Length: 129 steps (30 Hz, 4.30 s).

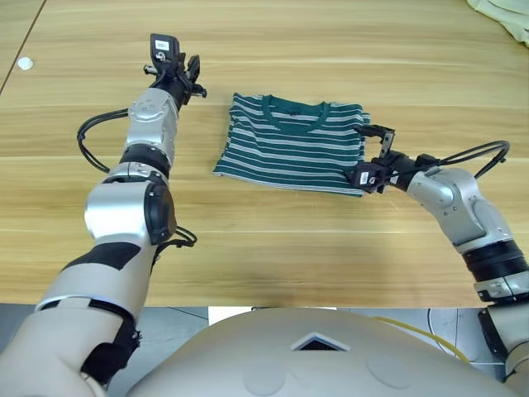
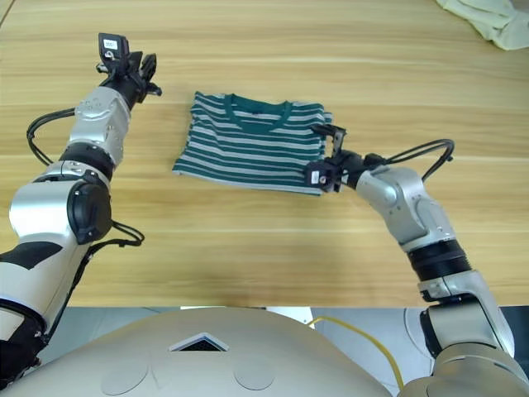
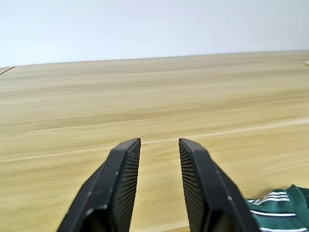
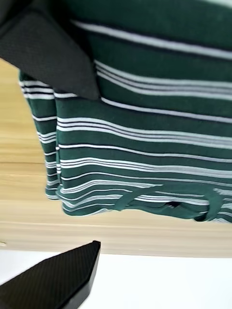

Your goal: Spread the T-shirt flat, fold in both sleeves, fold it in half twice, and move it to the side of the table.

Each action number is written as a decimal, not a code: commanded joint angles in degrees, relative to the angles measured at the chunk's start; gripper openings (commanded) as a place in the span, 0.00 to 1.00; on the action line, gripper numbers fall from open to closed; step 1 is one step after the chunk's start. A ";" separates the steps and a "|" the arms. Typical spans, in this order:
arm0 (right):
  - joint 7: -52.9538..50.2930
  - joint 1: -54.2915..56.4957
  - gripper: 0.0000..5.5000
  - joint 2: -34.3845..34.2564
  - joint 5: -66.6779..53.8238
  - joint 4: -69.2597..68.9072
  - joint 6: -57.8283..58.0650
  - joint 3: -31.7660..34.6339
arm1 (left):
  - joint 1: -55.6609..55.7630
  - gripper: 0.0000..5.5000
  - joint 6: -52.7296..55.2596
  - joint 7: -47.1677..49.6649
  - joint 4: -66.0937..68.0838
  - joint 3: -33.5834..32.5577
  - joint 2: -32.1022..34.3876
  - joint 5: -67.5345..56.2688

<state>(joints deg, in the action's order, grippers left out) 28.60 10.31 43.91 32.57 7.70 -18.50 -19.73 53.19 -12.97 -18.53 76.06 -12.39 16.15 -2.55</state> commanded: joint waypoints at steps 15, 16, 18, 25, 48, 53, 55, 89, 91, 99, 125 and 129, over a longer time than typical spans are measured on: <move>11.00 -7.71 0.98 2.45 -27.45 -17.84 -10.83 -0.91 | -8.48 0.27 -14.38 -7.59 -5.29 -1.24 2.86 -1.05; 8.67 -5.58 0.98 0.51 -23.48 -14.64 -8.96 -0.51 | -9.72 0.27 -16.76 -9.25 -6.38 -0.53 2.80 -0.85; 4.83 -1.40 0.98 -3.38 -17.73 -9.23 -5.73 -0.33 | -12.41 0.27 -21.35 -13.07 -8.70 0.66 2.90 -0.91; 2.64 6.46 0.98 -19.90 -15.13 4.13 -4.53 -7.31 | -19.41 0.27 -21.80 -27.43 -20.97 -3.35 -0.01 -14.54; -33.37 32.24 0.98 -39.48 -11.13 62.82 2.64 0.28 | -23.01 0.27 -23.28 -21.13 -20.83 0.00 -1.10 -11.22; -35.39 32.73 0.98 -38.35 -12.95 60.47 1.29 3.69 | -23.17 0.27 -23.50 -20.77 -20.88 0.11 -1.23 -10.83; -35.25 32.93 0.98 -36.36 -15.82 57.34 -0.32 7.36 | -23.35 0.27 -23.83 -20.63 -21.27 0.36 -1.09 -10.37; 6.43 -9.12 0.98 4.99 -7.64 7.09 -14.56 2.78 | -37.73 0.27 -35.00 -17.73 -37.28 31.39 14.10 23.91; 7.30 -10.50 0.98 4.94 -6.35 6.18 -14.47 0.47 | -37.99 0.27 -34.98 -17.61 -37.55 31.94 15.29 24.48; 9.52 -17.07 0.98 8.54 -12.81 -5.37 -15.49 -0.26 | -39.82 0.27 -35.86 -19.53 -41.48 30.52 21.78 20.37; 14.38 -36.69 0.98 16.68 -25.27 -16.89 -23.90 13.52 | -55.50 0.27 -33.94 -30.59 -59.06 32.76 33.99 14.61; 16.67 -39.80 0.98 18.26 -27.42 -17.91 -25.82 12.98 | -55.87 0.27 -33.74 -30.68 -59.82 34.17 33.29 15.79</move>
<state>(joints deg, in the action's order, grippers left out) 44.20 -28.61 60.61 6.05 -9.44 -43.51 -6.72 -1.23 -48.33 -47.85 15.69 19.79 49.39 9.87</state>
